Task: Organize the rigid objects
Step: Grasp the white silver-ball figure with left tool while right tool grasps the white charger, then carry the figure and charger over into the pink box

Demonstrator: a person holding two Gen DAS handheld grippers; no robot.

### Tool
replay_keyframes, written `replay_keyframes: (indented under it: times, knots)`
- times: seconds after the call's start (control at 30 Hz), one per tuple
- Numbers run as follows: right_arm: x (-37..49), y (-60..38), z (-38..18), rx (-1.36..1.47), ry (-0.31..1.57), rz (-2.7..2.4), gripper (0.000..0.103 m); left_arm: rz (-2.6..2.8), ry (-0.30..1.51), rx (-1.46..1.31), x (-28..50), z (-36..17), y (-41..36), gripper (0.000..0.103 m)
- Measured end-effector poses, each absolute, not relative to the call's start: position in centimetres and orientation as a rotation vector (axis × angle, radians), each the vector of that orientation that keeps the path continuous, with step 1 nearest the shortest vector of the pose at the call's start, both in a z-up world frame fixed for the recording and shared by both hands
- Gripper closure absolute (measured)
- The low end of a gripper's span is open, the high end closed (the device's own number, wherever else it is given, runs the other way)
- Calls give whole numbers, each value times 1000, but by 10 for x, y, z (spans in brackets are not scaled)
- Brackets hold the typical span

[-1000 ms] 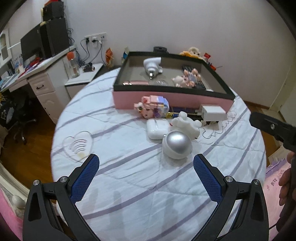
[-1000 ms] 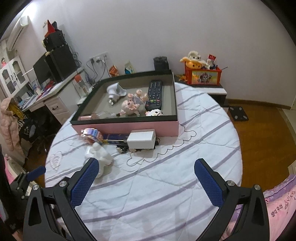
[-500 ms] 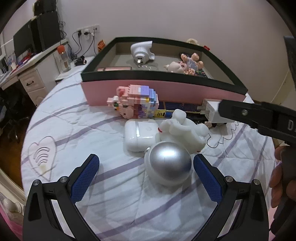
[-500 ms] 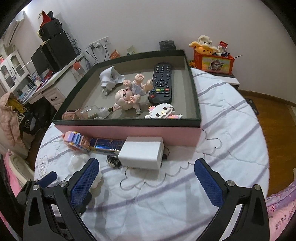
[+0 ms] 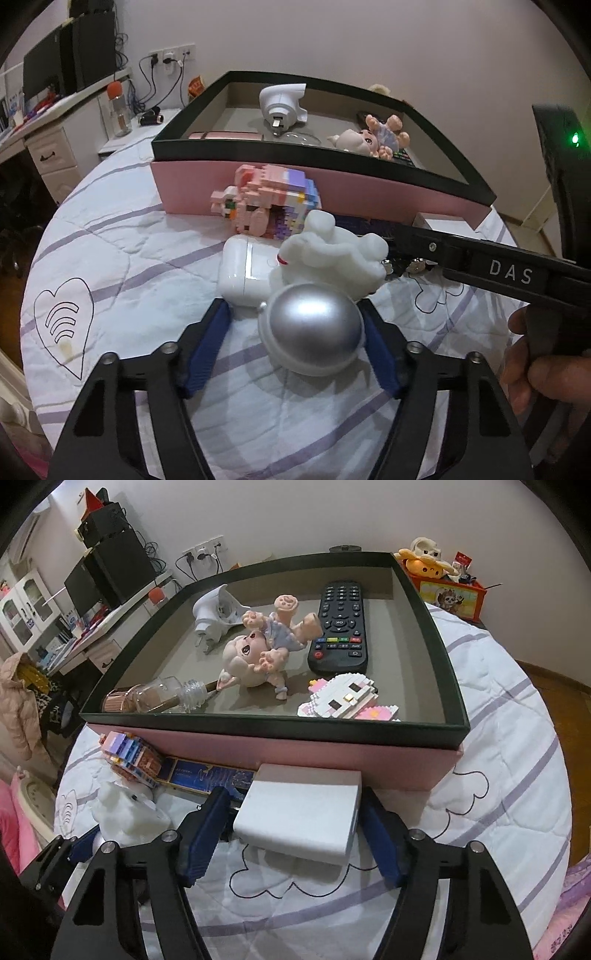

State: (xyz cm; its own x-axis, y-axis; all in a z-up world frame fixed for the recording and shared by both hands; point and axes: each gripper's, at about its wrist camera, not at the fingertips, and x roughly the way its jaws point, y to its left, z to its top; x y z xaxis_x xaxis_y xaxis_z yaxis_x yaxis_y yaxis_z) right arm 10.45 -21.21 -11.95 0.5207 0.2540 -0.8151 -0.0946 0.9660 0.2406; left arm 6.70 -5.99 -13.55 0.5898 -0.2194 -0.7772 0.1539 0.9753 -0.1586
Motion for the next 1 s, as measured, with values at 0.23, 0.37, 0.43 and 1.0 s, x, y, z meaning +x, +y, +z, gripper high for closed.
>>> replay_keyframes:
  times: [0.23,0.37,0.43,1.0]
  knots:
    - [97,-214,-117,172,988,211,32,-259,906,-108,65,-135,-46,53]
    - [90,-218,-115,179,981,208,32,-266,894,-110,62,-133,-43,53]
    - [87,-220,-113,182,979,207,32,-266,886,-106,58,-131,-42,53]
    - [66,-212,-77,171,919,246,32,-256,785,-92,45,-77,-12,53]
